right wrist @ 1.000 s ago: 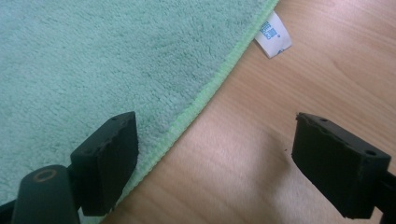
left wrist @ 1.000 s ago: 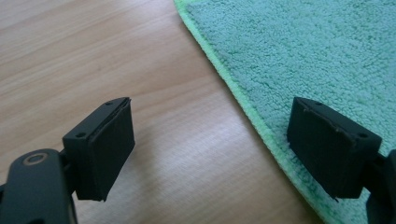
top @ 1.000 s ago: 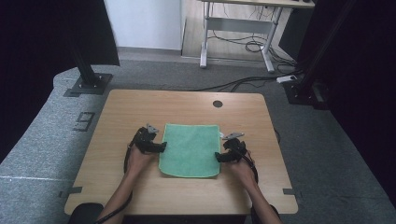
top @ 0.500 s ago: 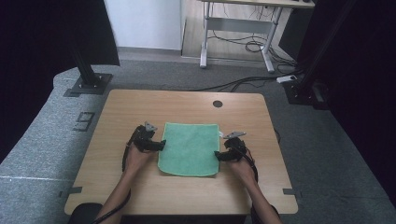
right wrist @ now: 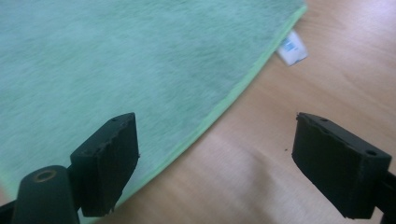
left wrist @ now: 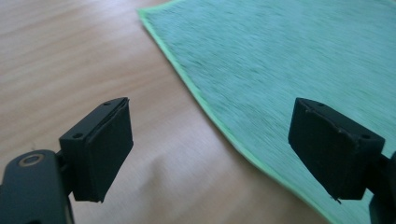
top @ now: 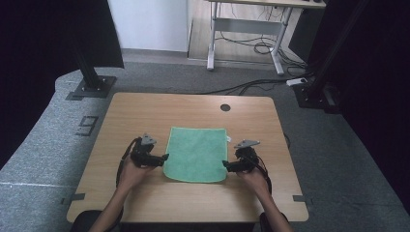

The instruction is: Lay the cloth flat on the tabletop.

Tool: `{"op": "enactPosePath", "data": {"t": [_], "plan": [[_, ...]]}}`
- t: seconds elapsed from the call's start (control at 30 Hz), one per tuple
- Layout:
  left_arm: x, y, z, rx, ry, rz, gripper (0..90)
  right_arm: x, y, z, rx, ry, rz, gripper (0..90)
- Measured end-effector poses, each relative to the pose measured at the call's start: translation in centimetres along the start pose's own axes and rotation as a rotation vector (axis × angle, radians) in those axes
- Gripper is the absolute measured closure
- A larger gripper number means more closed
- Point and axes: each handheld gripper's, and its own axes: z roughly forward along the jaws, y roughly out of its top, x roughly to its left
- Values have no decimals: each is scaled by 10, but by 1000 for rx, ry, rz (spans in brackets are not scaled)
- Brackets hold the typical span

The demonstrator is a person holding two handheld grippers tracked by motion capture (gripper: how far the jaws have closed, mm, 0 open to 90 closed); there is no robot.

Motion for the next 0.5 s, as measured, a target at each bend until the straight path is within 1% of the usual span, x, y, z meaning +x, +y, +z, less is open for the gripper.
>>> {"op": "enactPosePath", "data": {"t": [0.03,0.07,0.2,0.23,0.37,0.47,0.5], "plan": [[-3,-6,-6,1,-7,7,139,6,-5,-5,4,8,-14,144],[-3,-6,-6,1,-7,7,140,6,-5,-5,4,8,-14,144],[-6,-21,-20,3,-12,8,140,11,-15,-15,4,18,-19,143],[-6,-21,-20,3,-12,8,140,11,-15,-15,4,18,-19,143],[-6,-33,-30,1,-17,0,140,12,-23,-24,-2,16,-13,138],[-4,-43,-36,0,-21,-9,138,11,-31,-29,0,13,-2,138],[-4,-48,-37,5,-24,-18,136,10,-33,-29,1,13,2,136]]}}
